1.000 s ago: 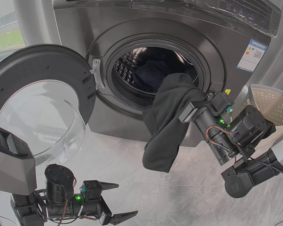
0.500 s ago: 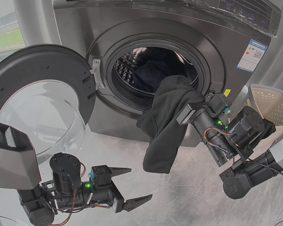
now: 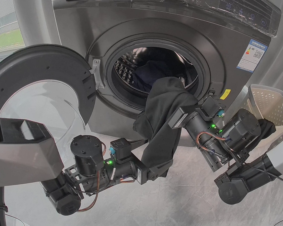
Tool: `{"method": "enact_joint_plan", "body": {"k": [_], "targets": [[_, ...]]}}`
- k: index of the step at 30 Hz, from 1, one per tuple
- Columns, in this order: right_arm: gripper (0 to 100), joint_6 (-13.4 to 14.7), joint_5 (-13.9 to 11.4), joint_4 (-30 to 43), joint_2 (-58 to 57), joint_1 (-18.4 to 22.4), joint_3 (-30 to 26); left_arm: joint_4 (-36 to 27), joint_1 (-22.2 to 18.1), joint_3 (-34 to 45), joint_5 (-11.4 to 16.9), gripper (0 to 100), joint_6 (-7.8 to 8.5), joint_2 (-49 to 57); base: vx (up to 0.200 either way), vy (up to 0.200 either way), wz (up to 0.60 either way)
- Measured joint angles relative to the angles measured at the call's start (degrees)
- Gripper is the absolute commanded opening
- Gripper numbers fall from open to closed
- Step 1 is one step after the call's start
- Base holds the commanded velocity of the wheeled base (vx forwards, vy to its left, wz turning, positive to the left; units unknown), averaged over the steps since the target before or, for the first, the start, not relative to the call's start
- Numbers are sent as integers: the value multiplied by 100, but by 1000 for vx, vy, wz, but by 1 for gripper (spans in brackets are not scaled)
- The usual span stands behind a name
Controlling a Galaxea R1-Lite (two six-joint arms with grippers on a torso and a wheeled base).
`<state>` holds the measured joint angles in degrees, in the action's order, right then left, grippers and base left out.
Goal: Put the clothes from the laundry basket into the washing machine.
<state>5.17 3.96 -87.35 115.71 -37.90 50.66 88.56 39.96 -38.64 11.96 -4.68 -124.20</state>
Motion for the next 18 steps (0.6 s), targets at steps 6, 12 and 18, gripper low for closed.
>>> {"method": "enact_joint_plan", "body": {"k": [6,12,18], "targets": [[0,38,16,4,46,-143,-52,-5,41,-385,-55,100,-44,-284,0,0,0],[0,77,41,-5,90,-252,-113,1,78,-641,-61,100,-35,-435,0,0,0],[0,90,235,-5,55,-361,-240,4,-16,-945,-272,100,-21,-658,0,0,0]]}}
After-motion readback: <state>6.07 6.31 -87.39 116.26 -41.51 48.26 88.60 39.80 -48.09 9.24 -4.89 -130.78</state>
